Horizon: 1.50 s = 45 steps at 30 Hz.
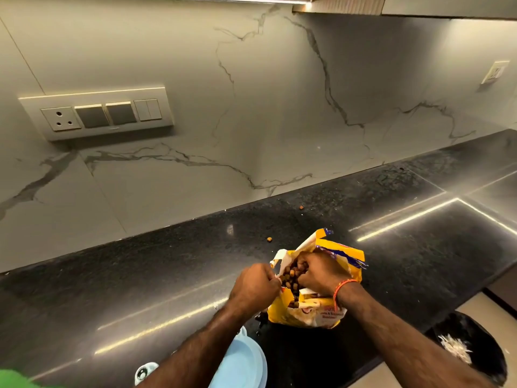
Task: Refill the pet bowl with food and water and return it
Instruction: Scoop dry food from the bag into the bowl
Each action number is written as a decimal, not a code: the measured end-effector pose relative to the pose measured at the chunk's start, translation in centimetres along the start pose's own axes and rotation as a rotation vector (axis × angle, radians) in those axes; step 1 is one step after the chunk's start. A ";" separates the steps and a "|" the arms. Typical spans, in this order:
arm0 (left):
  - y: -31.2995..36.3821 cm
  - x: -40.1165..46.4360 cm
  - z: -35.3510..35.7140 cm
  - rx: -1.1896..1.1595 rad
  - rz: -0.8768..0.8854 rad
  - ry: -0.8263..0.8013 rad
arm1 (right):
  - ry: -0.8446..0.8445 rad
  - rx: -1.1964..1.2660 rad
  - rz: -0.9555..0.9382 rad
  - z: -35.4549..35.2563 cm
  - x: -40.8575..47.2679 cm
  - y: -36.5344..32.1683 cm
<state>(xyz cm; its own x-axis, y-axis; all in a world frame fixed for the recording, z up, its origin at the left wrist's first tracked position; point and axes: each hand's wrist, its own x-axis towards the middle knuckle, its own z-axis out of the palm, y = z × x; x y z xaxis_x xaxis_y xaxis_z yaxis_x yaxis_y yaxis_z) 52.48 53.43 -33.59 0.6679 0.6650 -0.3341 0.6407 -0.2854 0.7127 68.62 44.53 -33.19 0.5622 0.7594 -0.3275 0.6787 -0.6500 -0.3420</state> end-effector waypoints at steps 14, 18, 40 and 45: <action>1.5 -0.6 -1.1 -0.147 0.003 0.103 | -0.037 0.669 0.088 -2.3 1.0 0.6; 1.9 -1.2 -1.1 -0.283 -0.038 0.045 | -0.117 0.941 0.179 -2.9 0.6 0.3; -11.7 -10.1 -5.0 -0.625 -0.405 0.030 | -0.297 0.587 -0.272 12.5 -8.6 -11.0; -13.1 -11.3 -4.3 -0.671 -0.402 0.037 | -0.077 0.063 -0.634 16.3 -9.0 -9.8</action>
<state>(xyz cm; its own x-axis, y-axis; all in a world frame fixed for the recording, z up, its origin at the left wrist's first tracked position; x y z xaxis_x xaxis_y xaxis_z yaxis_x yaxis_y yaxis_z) 34.95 52.62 -36.49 0.4122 0.6548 -0.6335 0.4574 0.4526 0.7655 49.20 43.55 -41.27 0.0231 0.9941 -0.1063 0.8378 -0.0773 -0.5406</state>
